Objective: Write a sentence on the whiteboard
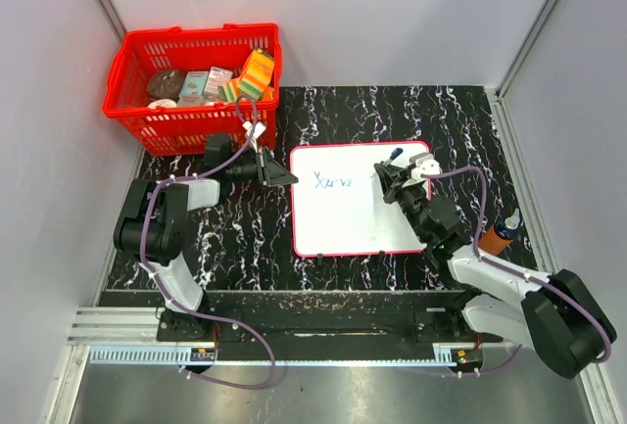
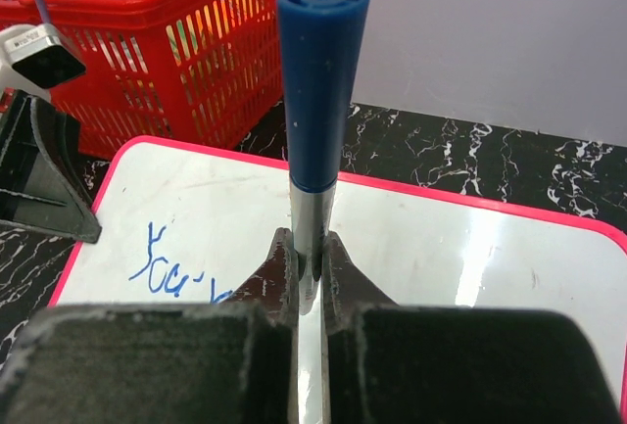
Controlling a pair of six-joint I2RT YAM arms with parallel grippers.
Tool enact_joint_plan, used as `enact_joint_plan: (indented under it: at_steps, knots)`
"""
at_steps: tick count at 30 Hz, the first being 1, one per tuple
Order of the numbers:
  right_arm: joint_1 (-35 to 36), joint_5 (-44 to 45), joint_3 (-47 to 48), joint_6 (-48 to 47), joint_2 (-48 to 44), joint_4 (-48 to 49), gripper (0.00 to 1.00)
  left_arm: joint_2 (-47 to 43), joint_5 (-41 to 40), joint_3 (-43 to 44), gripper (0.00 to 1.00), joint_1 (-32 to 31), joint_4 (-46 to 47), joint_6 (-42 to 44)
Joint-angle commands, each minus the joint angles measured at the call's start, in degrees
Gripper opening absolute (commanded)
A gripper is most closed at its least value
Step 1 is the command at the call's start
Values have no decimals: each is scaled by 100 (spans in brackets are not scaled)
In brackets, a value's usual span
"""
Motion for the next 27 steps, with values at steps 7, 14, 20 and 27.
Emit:
enact_joint_plan:
  at_steps: [7,14,20,27]
  knots:
    - [23,106,-19,-262,370,787,0,-214,-161,193,0,-46,-533,859]
    - [32,133,-63,-438,431,849,0,-231,-152,202,0,-46,-542,885]
    - [32,115,-72,-465,581,946,0,-222,-143,211,0,-46,-534,877]
    - [49,176,-107,-517,801,1051,0,-231,-126,219,0,-46,-551,894]
